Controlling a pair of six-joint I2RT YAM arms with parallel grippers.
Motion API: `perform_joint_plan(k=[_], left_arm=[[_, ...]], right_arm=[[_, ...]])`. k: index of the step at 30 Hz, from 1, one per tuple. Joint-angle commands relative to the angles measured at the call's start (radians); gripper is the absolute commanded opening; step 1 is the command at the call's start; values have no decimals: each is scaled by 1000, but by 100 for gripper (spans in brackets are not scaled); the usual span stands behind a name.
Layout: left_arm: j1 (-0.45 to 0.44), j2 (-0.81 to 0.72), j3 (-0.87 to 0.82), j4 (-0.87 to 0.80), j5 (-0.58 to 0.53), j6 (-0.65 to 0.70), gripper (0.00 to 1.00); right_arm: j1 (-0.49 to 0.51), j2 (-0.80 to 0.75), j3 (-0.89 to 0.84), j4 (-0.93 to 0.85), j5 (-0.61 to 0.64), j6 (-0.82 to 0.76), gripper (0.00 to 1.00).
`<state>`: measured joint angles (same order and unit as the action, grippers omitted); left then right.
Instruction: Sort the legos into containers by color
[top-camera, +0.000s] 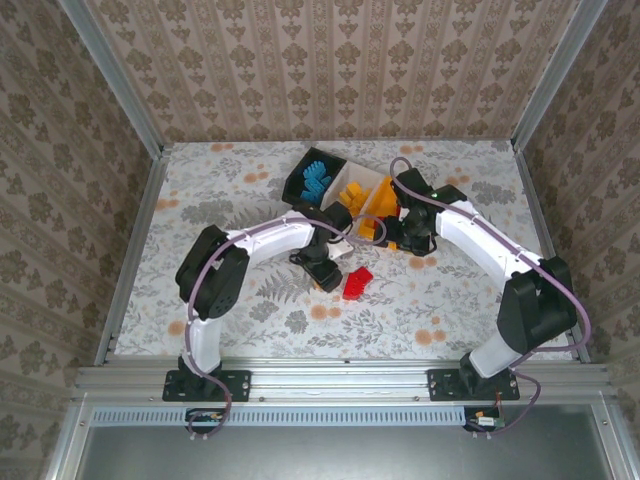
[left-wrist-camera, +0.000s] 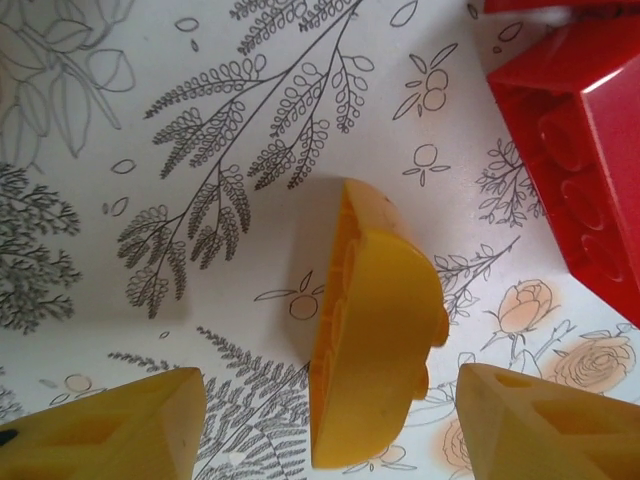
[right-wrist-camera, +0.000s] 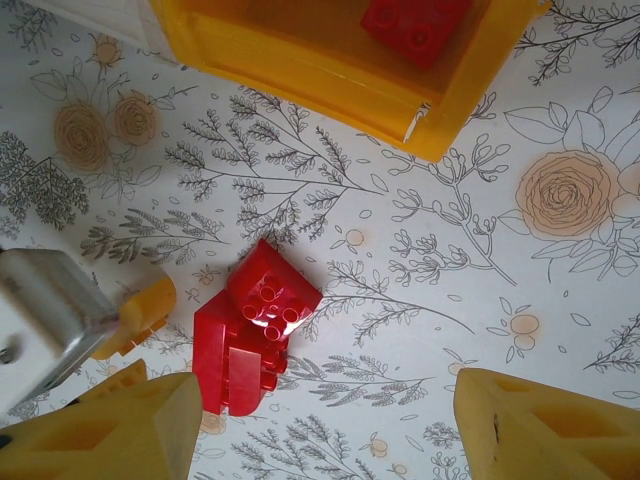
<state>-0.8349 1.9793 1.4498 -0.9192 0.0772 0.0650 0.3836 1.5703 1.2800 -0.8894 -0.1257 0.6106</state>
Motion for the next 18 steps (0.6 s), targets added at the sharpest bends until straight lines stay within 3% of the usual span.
perform_joint_plan(k=[1, 9, 15, 18], left_arm=[[-22, 23, -12, 16, -8, 18, 64], [-26, 70, 3, 23, 4, 7, 49], [-18, 81, 4, 20, 15, -14, 28], [1, 73, 3, 19, 42, -35, 24]], right_arm=[[4, -30, -1, -24, 27, 13, 69], [5, -32, 9, -34, 28, 13, 69], [3, -51, -7, -37, 46, 14, 68], [-1, -57, -11, -34, 52, 10, 69]])
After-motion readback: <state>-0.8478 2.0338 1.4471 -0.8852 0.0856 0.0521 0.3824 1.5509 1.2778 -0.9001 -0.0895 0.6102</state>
